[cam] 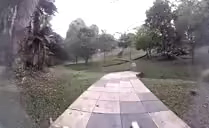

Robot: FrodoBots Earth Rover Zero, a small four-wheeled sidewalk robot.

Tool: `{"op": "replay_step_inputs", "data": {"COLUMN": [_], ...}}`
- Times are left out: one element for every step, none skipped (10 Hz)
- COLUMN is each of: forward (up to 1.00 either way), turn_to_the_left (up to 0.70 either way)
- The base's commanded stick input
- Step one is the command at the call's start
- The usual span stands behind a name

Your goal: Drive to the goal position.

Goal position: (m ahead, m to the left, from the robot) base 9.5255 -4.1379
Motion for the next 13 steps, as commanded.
{"op": "replay_step_inputs", "data": {"forward": [0.7,0.7,0.7,0.7,0.7,0.7,0.7,0.7,0.7,0.7,0.7,0.7,0.7], "turn_to_the_left": [-0.13,-0.13,-0.13,-0.13,-0.13,-0.13,-0.13,-0.13,-0.13,-0.13,-0.13,-0.13,-0.13]}}
